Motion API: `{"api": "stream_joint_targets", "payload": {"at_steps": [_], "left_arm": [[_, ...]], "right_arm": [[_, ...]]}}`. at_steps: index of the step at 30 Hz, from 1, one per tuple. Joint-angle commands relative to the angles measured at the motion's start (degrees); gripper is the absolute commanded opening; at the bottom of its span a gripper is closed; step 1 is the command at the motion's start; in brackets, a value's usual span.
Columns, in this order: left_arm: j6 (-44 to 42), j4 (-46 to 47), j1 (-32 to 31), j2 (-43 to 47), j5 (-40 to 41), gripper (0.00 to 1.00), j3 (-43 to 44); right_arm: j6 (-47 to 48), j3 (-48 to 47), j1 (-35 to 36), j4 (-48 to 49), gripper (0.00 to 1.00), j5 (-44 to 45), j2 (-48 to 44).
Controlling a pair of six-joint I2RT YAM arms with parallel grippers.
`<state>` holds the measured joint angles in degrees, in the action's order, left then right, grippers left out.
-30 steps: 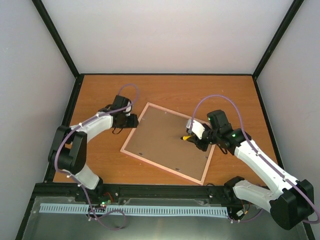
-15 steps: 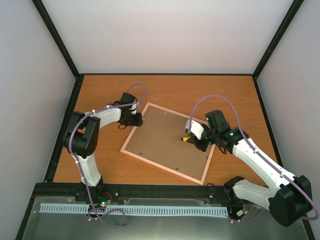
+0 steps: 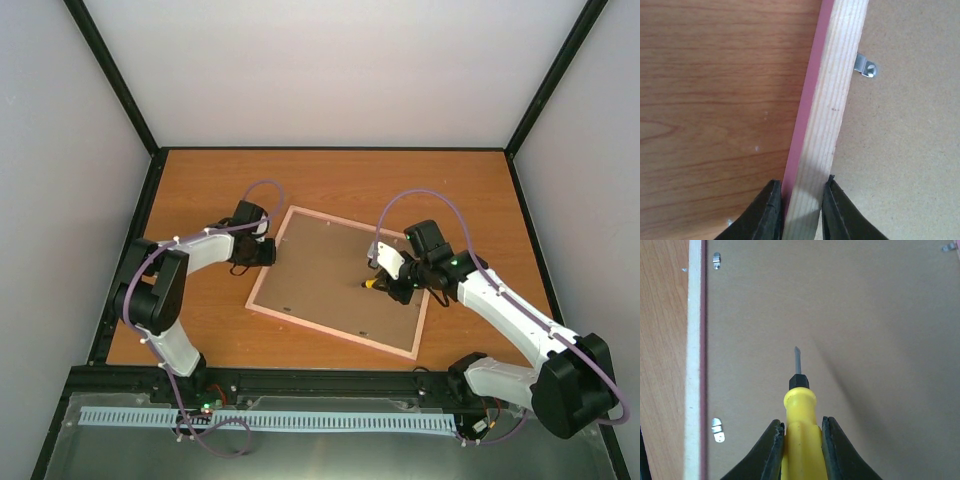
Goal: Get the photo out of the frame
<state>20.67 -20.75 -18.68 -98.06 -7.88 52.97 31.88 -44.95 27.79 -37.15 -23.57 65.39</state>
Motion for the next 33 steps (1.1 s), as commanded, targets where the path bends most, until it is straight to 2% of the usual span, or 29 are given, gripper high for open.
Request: {"api": "stream_joint_targets", "payload": {"at_steps": [1,9,19,25,29,33], "left_arm": [[8.27,-4.31,1.05,-1.34,5.94,0.12,-1.38],[11.70,-2.95,-0.48,1.46,2.68,0.02,-1.35],[22.71,-0.05,-6.08,12.15,3.44,0.01,-16.90],[21.15,-0.35,-6.09,16.00,4.24,0.01,-19.53],[16.95,2.44,-6.87,19.63,-0.34,0.01,-22.40],[17.53,4.24,-8.32,20.33,-1.48,0.01,-24.81]], "right_arm": [[-0.46,-1.29,0.33,-0.12,0.03,-0.90,0.09],[-0.55,-0.85,0.27,-0.04,0.03,-0.44,-0.83],[-0.06,-1.11,0.42,0.07,0.03,-0.76,0.98],[-0.11,-1.27,0.86,0.06,0.03,-1.15,1.71],[-0.04,-1.33,0.82,-0.11,0.03,-1.08,2.07],[0.24,-1.46,0.95,-0.30,0.03,-2.21,1.65]]}}
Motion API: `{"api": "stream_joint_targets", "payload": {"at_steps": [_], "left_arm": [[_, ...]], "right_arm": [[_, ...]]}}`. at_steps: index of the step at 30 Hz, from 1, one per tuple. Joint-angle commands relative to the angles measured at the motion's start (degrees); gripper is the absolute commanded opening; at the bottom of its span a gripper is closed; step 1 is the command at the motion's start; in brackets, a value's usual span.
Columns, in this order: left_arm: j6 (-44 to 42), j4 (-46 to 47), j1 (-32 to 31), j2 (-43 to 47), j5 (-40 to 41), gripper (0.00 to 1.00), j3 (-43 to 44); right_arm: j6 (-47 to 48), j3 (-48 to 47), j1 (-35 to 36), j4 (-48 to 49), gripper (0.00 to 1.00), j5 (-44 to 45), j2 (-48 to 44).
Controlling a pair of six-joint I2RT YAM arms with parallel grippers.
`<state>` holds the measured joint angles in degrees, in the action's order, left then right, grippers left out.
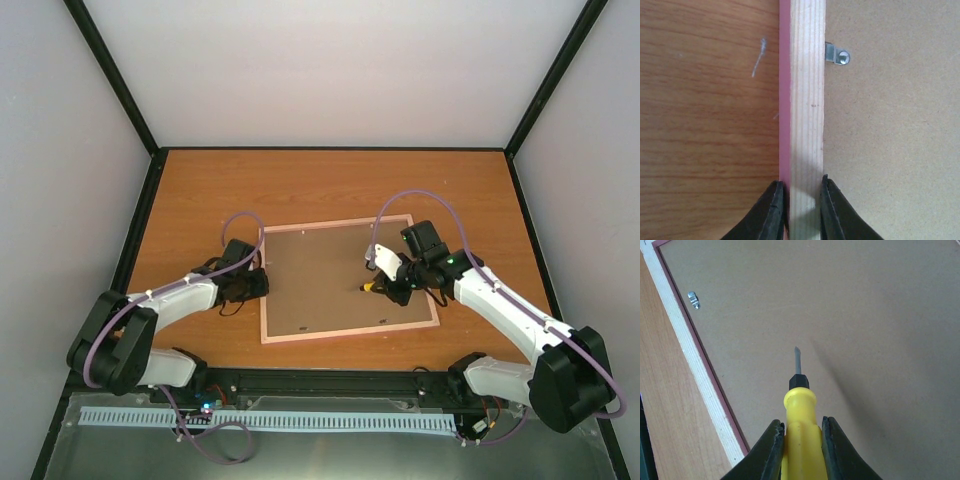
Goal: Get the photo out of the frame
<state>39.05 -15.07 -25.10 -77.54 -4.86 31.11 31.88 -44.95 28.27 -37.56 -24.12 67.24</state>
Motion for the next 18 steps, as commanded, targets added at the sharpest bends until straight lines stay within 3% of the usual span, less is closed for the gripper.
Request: {"api": "stream_joint_targets", "payload": {"at_steps": [1,6,10,12,18], "left_arm": [[-0.60,-1.23,-2.18,-0.40,-4.41,0.01,-3.10],[-0.04,-1.57,-2.23,-0.88,-0.95,0.01,-2.27],[1.68,-2.05,-2.23,3.98,1.66,0.33,-2.56],[2.82,-0.75,-2.23,8.59,1.61,0.42,-4.57],[5.05,4.21,-2.23,15.56,-2.63,0.45,-10.56]], "right_arm": [[0.28,-1.41,0.47,0.12,0.03,-1.85,-0.27],[0.45,-2.50,0.47,-0.38,0.03,-1.96,0.25],[1.60,-6.53,0.47,-2.13,0.03,-1.75,0.44],[1.62,-10.09,0.51,-3.40,0.03,-1.39,1.95],[-0.96,-24.36,1.80,-8.57,0.03,-0.53,11.18]]}}
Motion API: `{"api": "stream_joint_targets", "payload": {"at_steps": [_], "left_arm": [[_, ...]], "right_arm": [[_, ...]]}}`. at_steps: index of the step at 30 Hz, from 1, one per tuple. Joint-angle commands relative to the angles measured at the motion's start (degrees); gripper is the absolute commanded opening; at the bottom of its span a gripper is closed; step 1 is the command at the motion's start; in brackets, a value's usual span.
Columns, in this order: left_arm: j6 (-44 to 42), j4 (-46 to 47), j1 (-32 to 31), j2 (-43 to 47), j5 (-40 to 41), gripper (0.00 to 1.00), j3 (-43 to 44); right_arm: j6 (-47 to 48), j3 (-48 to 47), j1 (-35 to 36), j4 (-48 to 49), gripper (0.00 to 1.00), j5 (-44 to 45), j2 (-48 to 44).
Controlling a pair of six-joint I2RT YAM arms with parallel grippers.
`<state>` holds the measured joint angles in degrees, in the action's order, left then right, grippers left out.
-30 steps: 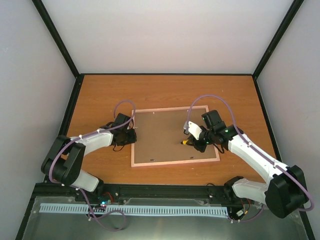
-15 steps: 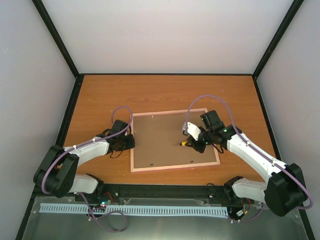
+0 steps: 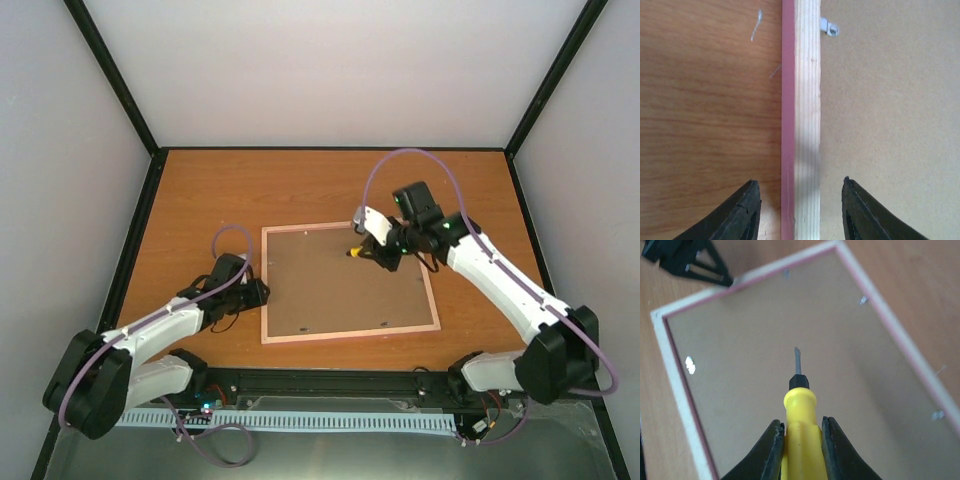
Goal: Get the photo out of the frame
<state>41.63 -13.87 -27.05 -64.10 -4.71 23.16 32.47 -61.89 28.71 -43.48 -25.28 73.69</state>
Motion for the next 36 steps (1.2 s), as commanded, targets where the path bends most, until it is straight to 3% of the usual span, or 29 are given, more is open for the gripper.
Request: {"api": "stream_joint_targets", "payload": {"at_steps": [1,12,23,36], "left_arm": [[2.63,3.96,-0.29,2.16,-3.71,0.44,-3.55],[2.68,13.58,-0.29,0.78,-6.76,0.33,-9.34],[2.82,16.00,-0.27,-0.50,-6.37,0.12,-10.40],[3.02,16.32,-0.24,-0.18,-6.01,0.01,-10.77]], "right_arm": [[-2.06,-9.30,1.96,-2.70,0.03,1.54,6.30],[-6.24,-24.92,7.91,-4.20,0.03,6.41,23.24],[-9.85,-34.46,14.16,-4.91,0.03,7.79,35.67],[-11.13,-46.39,17.80,-8.04,0.03,7.20,47.94]]}}
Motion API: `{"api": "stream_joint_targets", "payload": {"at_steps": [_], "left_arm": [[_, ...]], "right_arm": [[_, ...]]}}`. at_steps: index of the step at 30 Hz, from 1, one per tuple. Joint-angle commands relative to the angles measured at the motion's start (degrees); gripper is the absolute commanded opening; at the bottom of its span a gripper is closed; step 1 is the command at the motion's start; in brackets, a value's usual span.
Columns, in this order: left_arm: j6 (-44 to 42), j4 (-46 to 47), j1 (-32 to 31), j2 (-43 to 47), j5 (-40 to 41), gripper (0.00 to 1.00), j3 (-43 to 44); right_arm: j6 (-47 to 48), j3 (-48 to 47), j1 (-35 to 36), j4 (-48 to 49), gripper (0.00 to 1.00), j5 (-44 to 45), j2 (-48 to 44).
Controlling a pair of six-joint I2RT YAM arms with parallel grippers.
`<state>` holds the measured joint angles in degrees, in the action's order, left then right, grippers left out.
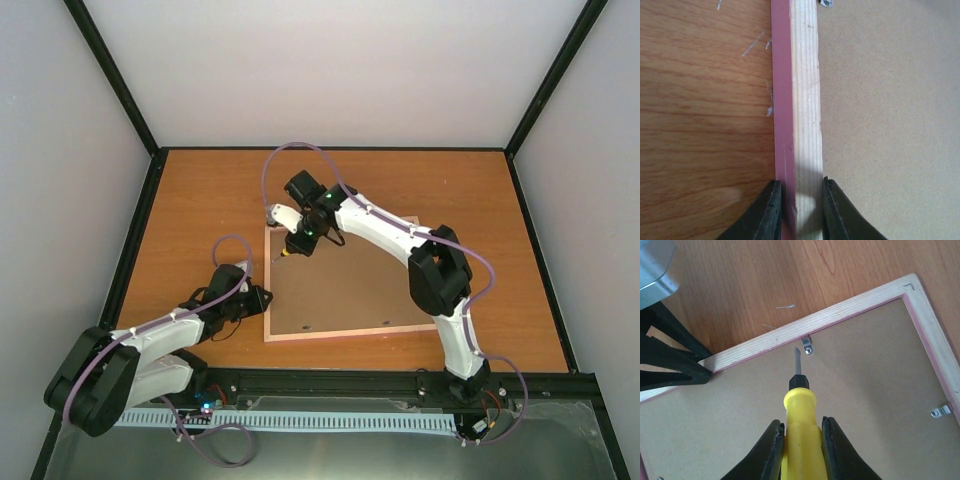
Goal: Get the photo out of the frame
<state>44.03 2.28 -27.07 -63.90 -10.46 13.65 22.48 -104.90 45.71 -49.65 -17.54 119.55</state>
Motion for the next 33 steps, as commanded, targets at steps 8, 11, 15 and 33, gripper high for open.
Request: {"api": "stream_joint_targets", "payload": {"at_steps": [8,11,15,33], "left_arm": [[0.60,0.14,-0.26,-0.84,-0.09,0.01,-1.17],[0.61,0.18,-0.26,-0.79,-0.12,0.01,-1.21],[0.53,0.25,-0.26,-0.87,-0.18,0.01,-1.25],[0.53,0.19,-0.26,-1.29,-0.13,0.01,-1.04]], "right_arm": [[-1.60,-4.66,1.21,-2.39,0.03,-0.18,4.32],[-1.73,-4.97,1.22,-2.38,0.03,0.11,4.84],[-2.09,-5.59,1.22,-2.56,0.03,0.27,5.62],[-8.00,-6.81,1.35,-5.98,0.03,15.26,5.92]]}}
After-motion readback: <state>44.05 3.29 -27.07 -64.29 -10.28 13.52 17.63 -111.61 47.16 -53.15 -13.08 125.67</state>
